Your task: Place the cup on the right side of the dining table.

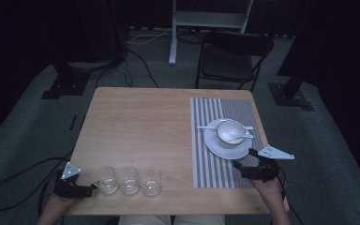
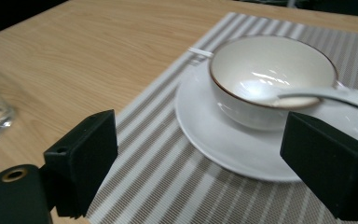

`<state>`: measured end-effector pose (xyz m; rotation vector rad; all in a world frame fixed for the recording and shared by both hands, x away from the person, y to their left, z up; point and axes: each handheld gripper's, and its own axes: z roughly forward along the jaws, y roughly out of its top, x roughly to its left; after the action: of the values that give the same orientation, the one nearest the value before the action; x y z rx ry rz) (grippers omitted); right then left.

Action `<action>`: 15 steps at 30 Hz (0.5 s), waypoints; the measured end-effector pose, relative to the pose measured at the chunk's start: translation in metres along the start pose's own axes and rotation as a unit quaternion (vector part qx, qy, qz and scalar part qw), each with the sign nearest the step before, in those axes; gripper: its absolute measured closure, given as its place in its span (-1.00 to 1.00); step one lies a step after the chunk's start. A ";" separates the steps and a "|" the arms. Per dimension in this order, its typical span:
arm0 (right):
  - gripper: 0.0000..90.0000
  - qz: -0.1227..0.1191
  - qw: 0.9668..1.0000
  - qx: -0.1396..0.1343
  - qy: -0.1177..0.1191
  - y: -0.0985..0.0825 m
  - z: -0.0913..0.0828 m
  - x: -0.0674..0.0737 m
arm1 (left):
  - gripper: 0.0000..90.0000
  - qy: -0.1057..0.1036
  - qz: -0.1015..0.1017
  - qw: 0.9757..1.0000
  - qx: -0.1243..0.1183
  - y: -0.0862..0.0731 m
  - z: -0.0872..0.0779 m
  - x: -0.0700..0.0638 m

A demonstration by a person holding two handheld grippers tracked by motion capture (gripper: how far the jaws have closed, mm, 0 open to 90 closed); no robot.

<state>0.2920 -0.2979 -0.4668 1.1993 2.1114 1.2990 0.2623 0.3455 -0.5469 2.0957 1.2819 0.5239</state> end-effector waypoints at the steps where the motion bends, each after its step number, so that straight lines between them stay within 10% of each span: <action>1: -0.77 -0.001 1.000 -0.004 0.001 0.002 0.000 0.002 | -0.99 0.000 0.000 1.000 0.000 0.000 0.000 0.000; 15: -0.77 -0.043 0.998 -0.015 0.046 0.034 0.014 0.025 | -0.99 0.000 0.000 1.000 0.000 0.000 0.000 0.000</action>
<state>0.3035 -0.2628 -0.4417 1.0435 2.1739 1.3663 0.2623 0.3455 -0.5469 2.0958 1.2817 0.5241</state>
